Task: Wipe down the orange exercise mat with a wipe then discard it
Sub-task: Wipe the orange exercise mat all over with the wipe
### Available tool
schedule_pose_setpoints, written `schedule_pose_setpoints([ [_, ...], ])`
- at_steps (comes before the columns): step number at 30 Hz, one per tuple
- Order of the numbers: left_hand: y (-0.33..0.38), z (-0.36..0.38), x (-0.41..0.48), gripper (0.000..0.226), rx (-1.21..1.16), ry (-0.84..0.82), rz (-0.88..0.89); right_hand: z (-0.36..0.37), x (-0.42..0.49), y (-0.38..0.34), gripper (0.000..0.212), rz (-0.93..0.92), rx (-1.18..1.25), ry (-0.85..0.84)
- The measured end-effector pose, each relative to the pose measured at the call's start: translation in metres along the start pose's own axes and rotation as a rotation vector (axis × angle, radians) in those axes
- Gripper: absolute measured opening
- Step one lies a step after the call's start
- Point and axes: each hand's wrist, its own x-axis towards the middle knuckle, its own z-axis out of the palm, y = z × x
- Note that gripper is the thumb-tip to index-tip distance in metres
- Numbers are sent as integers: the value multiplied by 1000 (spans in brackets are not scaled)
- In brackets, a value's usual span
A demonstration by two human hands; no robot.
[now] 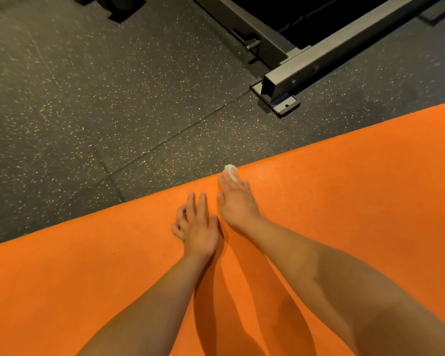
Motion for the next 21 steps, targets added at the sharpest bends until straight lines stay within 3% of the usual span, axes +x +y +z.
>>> schedule_pose_setpoints([
  [4,-13,-2,-6,71,-104,53,67,2,-14,-4,57,-122,-36,-56],
  [8,-30,8,-34,60,-88,131,179,15,-53,-16,54,-202,-15,-122],
  [12,-51,23,-87,60,-59,157,143,26,-100,-17,54,-249,-62,-215],
  [21,-85,38,-223,60,-12,-9,134,50,-238,-7,59,-284,-118,-364],
])
